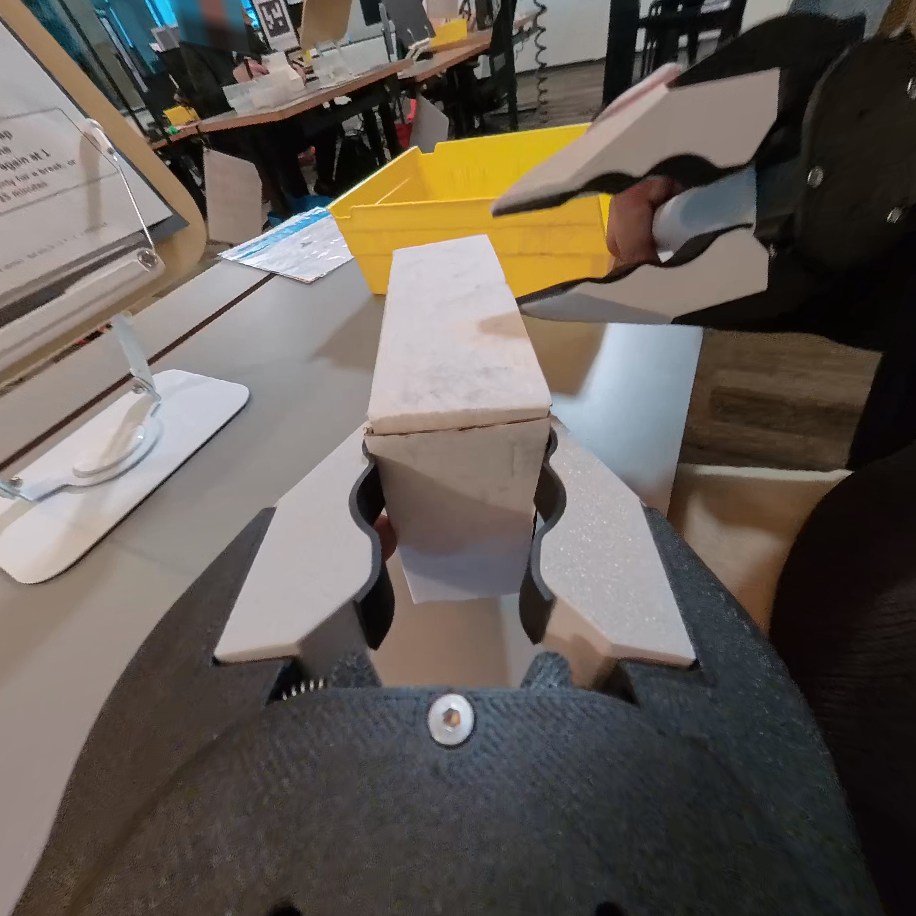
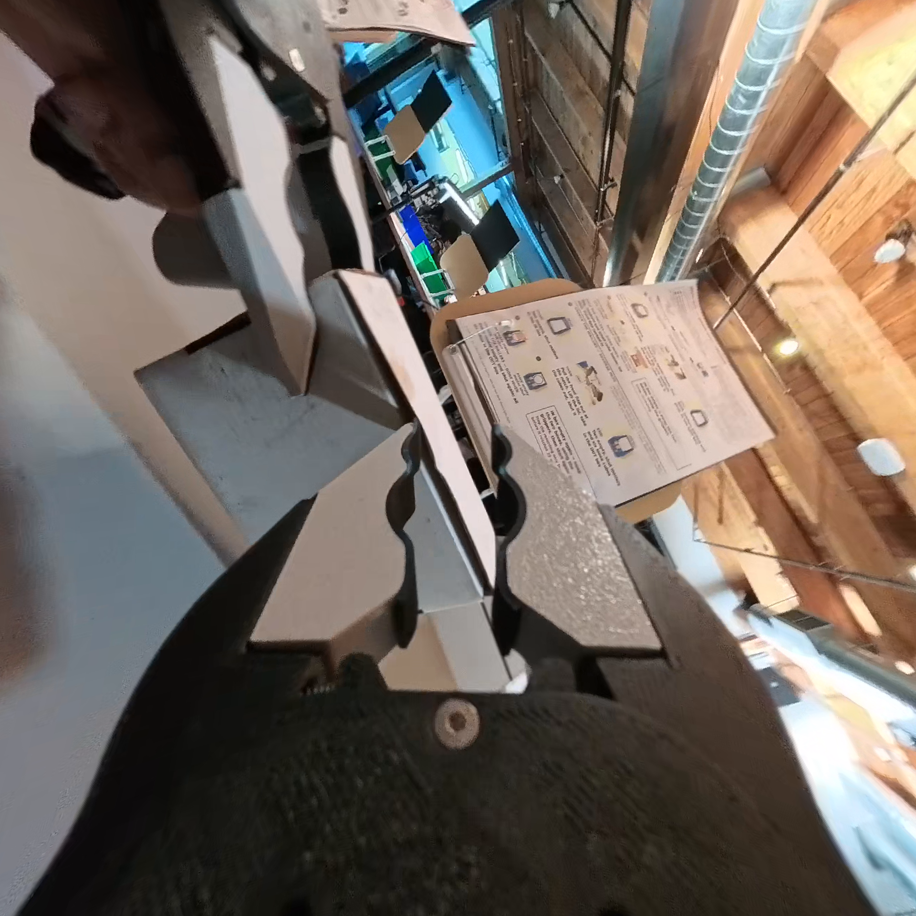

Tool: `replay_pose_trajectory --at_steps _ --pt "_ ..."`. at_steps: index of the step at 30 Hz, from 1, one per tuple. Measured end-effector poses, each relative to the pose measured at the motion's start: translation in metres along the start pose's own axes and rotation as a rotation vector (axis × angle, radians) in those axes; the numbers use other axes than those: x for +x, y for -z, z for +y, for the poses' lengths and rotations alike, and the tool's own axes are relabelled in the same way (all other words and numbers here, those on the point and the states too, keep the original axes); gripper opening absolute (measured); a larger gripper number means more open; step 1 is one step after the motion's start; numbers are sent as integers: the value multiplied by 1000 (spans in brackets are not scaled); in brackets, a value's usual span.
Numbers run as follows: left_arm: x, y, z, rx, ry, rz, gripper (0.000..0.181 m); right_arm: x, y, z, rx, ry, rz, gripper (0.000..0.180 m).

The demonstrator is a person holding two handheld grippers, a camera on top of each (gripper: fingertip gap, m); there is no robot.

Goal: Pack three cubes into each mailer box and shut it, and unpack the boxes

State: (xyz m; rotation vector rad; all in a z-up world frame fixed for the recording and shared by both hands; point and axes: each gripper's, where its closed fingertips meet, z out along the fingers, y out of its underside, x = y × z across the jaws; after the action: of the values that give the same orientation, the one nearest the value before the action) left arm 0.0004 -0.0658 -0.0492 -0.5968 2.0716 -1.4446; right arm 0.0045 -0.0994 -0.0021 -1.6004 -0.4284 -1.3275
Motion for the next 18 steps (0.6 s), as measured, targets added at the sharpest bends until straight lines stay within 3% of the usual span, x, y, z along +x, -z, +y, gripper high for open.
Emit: replay_pose_trajectory --at_steps 1,10,18 --pt "0 -1 2 2 19 4 59 -3 -1 2 -7 34 -4 26" --pt "1 -4 8 -2 24 5 60 -8 -4 11 -54 122 -24 35" --pt "8 -2 8 8 44 65 60 -14 -1 14 -26 142 -77 22"
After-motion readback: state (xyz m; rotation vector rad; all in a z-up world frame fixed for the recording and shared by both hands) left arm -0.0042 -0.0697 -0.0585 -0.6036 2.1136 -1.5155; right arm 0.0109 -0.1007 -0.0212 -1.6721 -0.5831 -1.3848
